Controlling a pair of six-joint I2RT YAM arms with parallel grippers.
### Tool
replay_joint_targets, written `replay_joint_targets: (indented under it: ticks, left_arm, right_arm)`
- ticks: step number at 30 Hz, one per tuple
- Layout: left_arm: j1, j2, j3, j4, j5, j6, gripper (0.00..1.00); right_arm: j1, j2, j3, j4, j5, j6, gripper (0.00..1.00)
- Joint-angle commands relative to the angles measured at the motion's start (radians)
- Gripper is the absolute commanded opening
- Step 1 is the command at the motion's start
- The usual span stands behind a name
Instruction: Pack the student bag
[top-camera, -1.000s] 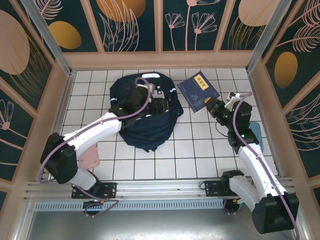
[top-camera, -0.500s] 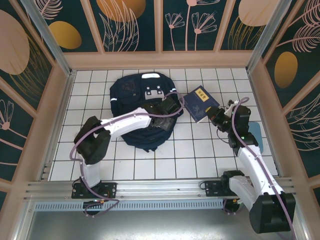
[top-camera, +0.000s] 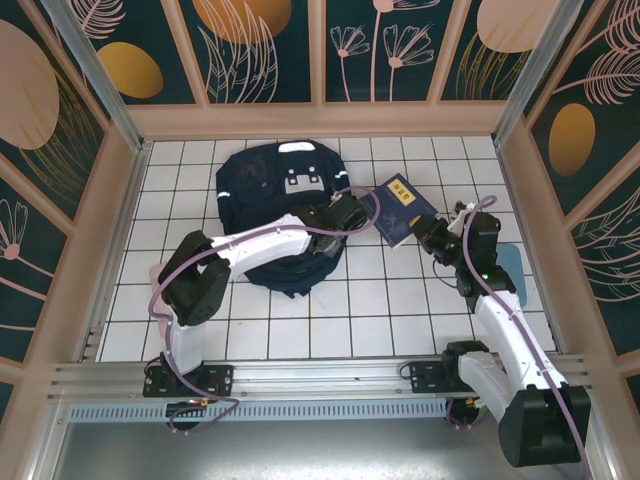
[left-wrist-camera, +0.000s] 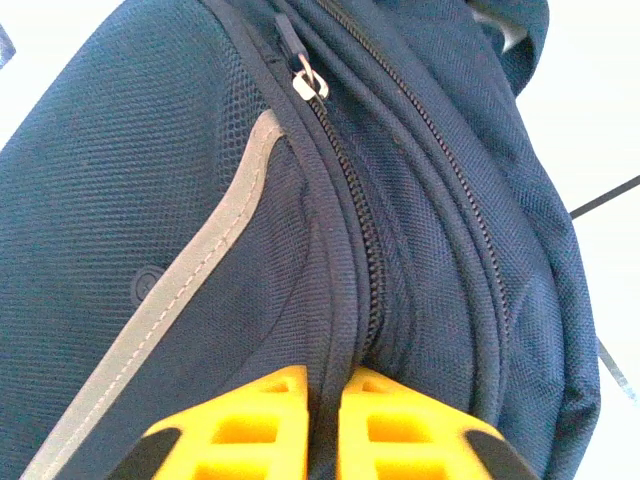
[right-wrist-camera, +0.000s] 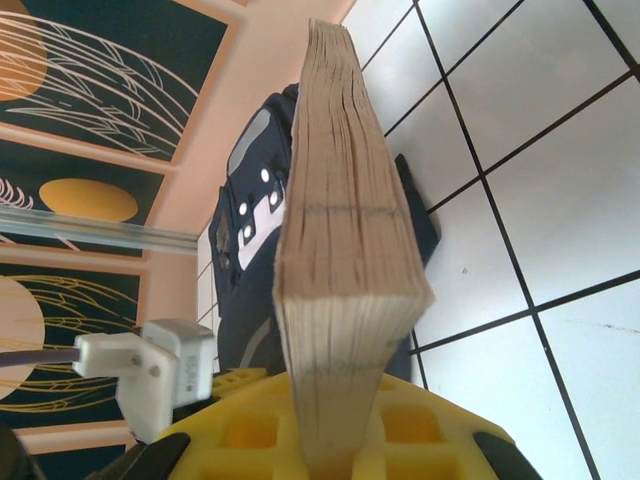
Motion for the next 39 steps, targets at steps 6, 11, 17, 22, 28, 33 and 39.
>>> replay_joint_targets:
  ticks: [6,11,17,22,28,33,39]
  left_arm:
    - [0.017,-0.169,-0.008,0.113,-0.221,-0.027,0.00]
    - [0.016,-0.225,-0.012,0.189,-0.248,-0.018,0.00]
    - [0.016,-0.258,0.018,0.240,-0.210,0.005,0.00]
    - [0.016,-0.249,0.052,0.240,-0.203,0.012,0.00]
    - [0.017,-0.259,0.067,0.252,-0.188,0.021,0.00]
    - [0.017,-0.261,0.079,0.250,-0.184,0.022,0.00]
    - [0.016,-0.266,0.087,0.244,-0.169,0.024,0.00]
  right_arm:
    - [0.006,-0.022,-0.097,0.086,-0.088,0.014,0.01]
    - [0.035,-0.043,-0.148,0.143,-0.197,0.009,0.01]
    - [0.191,0.008,-0.176,0.317,-0.251,0.071,0.02]
    - [0.317,0.083,-0.158,0.423,-0.179,0.107,0.03]
    - [0.409,0.229,-0.128,0.624,-0.069,0.153,0.03]
    - [0.457,0.374,-0.083,0.847,0.028,0.197,0.02]
    - [0.523,0.520,0.008,0.884,0.265,0.211,0.02]
